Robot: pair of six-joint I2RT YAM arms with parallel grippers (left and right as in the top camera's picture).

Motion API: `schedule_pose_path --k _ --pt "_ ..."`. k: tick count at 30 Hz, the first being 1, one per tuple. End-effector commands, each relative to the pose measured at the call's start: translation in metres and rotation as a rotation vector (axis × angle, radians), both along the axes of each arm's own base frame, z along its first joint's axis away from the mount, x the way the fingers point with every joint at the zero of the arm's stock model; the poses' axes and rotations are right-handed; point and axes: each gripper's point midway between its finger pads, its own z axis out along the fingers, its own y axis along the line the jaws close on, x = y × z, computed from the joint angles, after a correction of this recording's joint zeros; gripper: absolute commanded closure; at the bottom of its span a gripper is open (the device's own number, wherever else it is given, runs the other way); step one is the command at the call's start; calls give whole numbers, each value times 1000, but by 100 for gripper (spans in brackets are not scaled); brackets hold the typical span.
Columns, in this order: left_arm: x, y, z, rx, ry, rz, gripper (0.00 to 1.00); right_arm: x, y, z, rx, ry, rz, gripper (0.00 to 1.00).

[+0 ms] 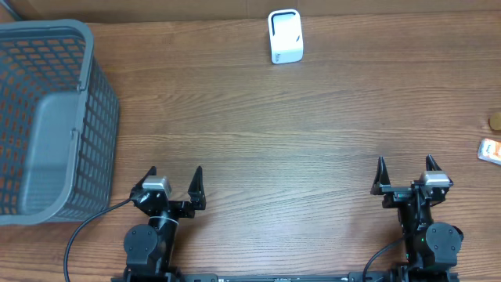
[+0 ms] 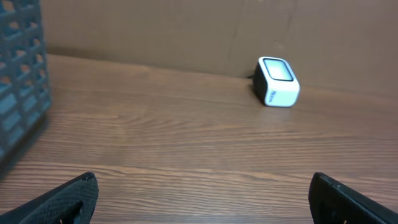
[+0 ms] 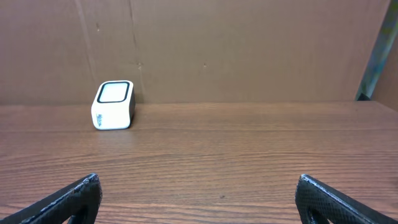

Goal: Scan the item barcode

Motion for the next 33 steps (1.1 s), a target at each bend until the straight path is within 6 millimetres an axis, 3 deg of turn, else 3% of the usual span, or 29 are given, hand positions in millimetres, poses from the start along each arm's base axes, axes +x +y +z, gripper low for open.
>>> schedule_pose_path --k 1,14,22,33 --pt "1 9 0 65 -13 43 0 0 -2 -1 -4 -8 -10 0" --pt "0 23 0 87 -11 122 0 0 -2 -1 -4 -8 -10 0" --pt "0 24 0 271 -14 102 0 0 -2 -1 -4 -8 -10 0" --pt "0 26 0 252 -13 113 0 0 -2 -1 -4 -8 -10 0"
